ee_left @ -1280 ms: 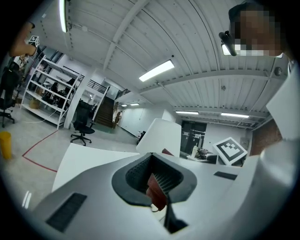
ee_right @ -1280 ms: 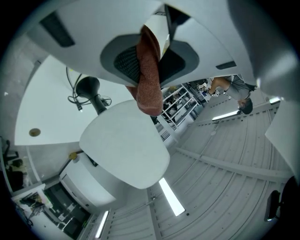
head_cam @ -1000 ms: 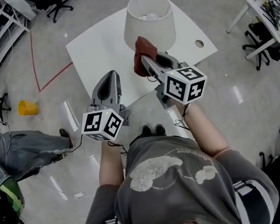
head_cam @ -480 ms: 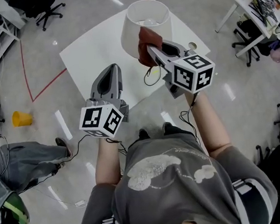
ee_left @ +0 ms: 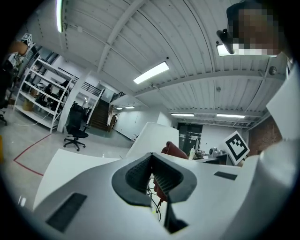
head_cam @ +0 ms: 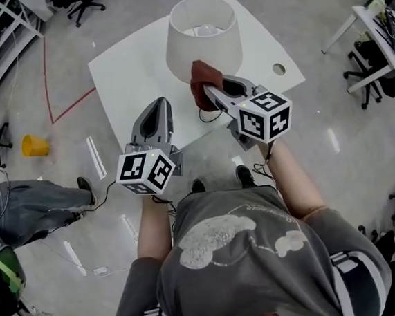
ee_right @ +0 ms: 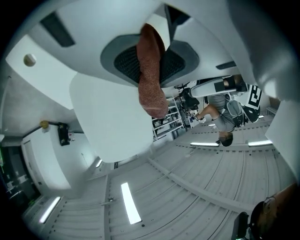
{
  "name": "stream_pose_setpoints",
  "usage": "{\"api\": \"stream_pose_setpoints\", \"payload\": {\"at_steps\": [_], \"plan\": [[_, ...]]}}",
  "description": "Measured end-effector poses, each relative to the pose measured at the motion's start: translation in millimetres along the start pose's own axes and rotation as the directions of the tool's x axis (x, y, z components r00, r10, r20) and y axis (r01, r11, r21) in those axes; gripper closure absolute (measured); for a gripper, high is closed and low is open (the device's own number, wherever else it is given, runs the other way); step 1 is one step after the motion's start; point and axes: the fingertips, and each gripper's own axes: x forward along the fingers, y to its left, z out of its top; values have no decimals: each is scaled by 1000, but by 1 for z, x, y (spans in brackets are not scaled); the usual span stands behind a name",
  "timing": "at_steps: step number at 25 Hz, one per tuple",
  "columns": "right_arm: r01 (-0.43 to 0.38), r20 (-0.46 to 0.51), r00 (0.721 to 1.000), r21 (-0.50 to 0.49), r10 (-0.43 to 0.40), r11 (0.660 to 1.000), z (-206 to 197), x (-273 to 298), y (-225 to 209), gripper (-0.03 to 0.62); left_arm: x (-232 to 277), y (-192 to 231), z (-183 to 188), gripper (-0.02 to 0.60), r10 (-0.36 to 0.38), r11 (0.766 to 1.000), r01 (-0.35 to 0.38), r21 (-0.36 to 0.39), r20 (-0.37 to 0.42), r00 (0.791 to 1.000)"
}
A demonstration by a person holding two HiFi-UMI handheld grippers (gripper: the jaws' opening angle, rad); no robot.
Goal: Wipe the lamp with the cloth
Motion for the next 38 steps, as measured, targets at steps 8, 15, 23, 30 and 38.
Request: {"api": "stream_pose_setpoints", "payload": {"at_steps": [8,15,23,30,38], "plan": [[-110,-135,985,1,109,994,-48,-5,-29,502,13,-24,-33,574,117,993,-117,-9,-21,993],[-237,-167,959,-20,230,971,-46,-18,-26,502,17,-44,-29,574,190,982,-190,4,12,982],[-422,-58,907,-108,418,900,29,-47,-4,502,20,-79,32,574,237,965,-255,64,201,950],[-423,21,904,-111,427,899,79,-51,-15,502,26,-107,61,574,201,965,-235,116,248,948],[-358,-14,934,-57,358,932,61,-34,-23,502,28,-94,48,574,164,978,-184,95,180,970]]}}
